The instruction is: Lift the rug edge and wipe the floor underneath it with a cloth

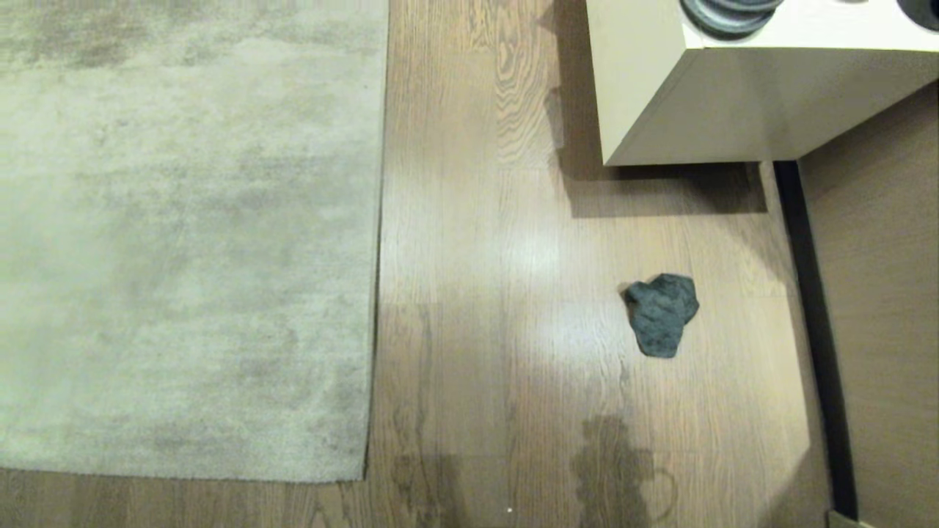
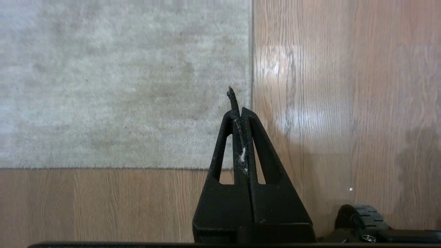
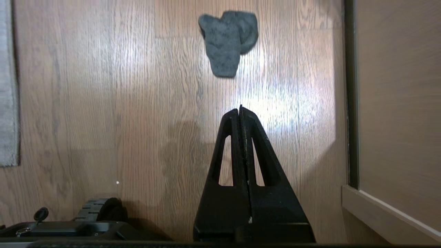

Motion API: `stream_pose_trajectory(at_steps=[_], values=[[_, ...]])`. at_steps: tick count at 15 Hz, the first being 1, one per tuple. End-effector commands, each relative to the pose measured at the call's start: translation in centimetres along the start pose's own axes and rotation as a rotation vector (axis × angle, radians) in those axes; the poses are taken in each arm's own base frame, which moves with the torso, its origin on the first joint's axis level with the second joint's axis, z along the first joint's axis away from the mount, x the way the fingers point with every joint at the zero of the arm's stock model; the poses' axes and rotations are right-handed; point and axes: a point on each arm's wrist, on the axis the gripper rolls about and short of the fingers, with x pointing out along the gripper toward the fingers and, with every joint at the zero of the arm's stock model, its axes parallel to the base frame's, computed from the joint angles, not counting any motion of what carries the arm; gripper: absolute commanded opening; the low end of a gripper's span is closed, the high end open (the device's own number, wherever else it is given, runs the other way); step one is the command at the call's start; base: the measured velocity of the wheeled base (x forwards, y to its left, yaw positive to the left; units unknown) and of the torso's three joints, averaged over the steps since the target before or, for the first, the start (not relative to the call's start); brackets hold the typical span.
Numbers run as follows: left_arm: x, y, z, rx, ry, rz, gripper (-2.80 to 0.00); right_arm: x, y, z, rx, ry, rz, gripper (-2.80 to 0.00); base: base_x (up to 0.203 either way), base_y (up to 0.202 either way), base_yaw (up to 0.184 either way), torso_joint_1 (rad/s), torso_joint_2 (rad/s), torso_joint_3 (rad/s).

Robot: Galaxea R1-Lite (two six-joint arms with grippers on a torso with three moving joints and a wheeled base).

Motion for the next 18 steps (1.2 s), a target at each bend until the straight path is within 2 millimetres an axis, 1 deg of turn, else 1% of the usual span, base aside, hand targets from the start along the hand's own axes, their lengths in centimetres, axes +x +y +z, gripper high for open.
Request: stream_pose_trajectory(at_steps=[1,18], values=[[0.01,0.00,0.01,0.000,0.001,0.002,-2.80,0.01,0.00,0.01,0.000,0.001,0.000,-2.80,0.000,0.000,0.000,-0.001,0.00,0.207],[0.01,0.01,0.01,0.003,0.001,0.005,-2.80,0.01,0.00,0.01,0.000,0.001,0.000,-2.80,0.000,0.000,0.000,0.004,0.00,0.201]])
